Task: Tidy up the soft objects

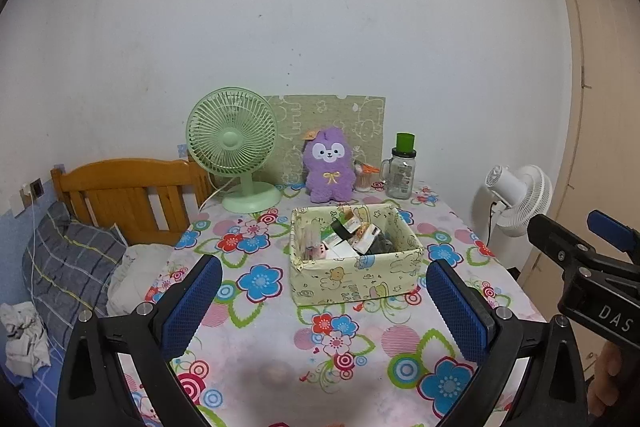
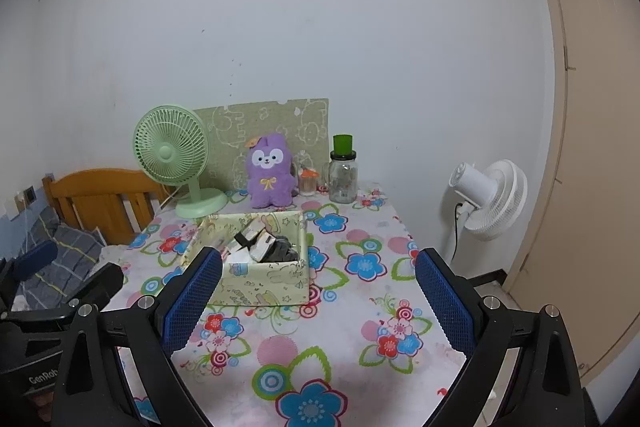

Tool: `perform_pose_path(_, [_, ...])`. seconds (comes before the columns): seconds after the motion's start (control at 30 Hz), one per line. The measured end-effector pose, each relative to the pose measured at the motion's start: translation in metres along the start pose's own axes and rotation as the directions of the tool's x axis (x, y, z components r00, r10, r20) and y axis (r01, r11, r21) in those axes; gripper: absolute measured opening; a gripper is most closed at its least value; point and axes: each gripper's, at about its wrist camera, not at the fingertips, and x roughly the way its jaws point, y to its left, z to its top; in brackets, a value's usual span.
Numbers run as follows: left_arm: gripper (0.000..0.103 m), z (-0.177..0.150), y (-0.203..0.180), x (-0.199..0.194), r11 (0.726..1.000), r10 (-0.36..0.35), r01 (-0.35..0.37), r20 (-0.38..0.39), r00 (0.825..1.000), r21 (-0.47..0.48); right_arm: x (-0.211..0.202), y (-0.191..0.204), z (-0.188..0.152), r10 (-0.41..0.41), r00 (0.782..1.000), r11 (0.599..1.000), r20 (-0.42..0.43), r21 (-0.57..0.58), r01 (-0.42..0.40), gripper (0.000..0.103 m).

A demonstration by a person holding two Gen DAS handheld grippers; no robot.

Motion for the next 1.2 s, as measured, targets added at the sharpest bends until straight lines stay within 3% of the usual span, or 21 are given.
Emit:
perform_pose_path(0.6, [0.103, 0.0035, -0.0016, -0.0052, 1.000, 0.007, -0.007, 0.036, 0.999, -0.005, -0.0021, 0.0020, 0.0017, 0.011, 1.000, 1.000, 0.007, -0.004, -0.011, 0.099])
perform_pose_path(1.2, [0.103, 0.0039, 0.0025, -0.0021, 1.000, 0.010, -0.010, 0.024, 1.000, -0.018, -0.0009, 0.0026, 0.0014, 0.013, 1.000, 1.000, 0.009, 0.004, -0.013, 0.099])
